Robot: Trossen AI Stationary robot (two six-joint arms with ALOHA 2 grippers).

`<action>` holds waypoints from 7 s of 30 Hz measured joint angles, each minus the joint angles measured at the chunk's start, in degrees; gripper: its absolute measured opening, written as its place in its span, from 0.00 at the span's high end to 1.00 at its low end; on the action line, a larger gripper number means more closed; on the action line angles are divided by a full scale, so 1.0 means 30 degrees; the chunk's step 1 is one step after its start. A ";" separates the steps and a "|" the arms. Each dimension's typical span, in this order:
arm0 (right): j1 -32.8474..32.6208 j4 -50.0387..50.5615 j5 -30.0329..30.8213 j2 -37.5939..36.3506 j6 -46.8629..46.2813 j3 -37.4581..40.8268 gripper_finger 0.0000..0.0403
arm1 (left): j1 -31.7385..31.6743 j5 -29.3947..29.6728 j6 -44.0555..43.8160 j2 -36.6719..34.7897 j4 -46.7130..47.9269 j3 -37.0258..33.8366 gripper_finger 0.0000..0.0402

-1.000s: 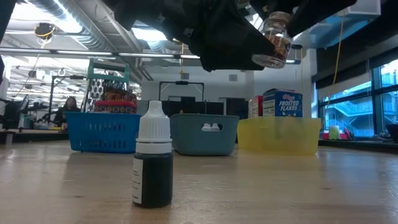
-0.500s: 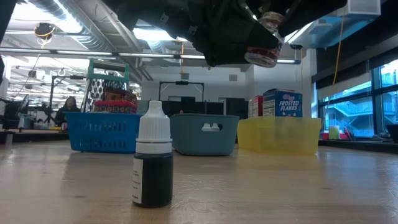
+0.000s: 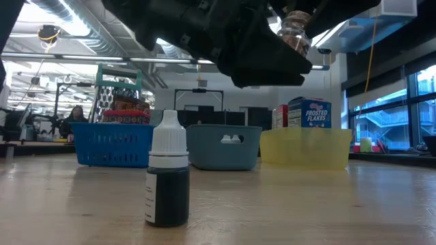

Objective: Pick & Place Kitchen Items
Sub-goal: Put the brown seasoning bottle into the blue bin

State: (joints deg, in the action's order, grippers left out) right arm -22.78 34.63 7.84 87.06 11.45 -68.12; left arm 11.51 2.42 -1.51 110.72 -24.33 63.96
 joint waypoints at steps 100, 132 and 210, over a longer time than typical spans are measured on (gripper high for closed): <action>-0.5927 1.0988 1.0713 -0.3199 -0.6971 0.0015 0.41 | 0.7363 2.7421 -1.5129 -0.2241 1.1169 0.0015 0.53; -0.5675 0.9536 0.6309 -0.5038 -0.3169 0.0015 0.41 | 0.7329 2.7156 -3.7183 -0.1514 3.0571 0.0015 0.53; -0.4776 0.6856 0.5326 -0.5031 -0.3166 0.0015 0.41 | 0.8168 2.7998 -3.4874 0.1936 2.2767 -0.2025 0.52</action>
State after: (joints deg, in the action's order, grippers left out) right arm -37.10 55.20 23.81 71.96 1.96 -68.07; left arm 36.01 86.41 -106.13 116.53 43.97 57.89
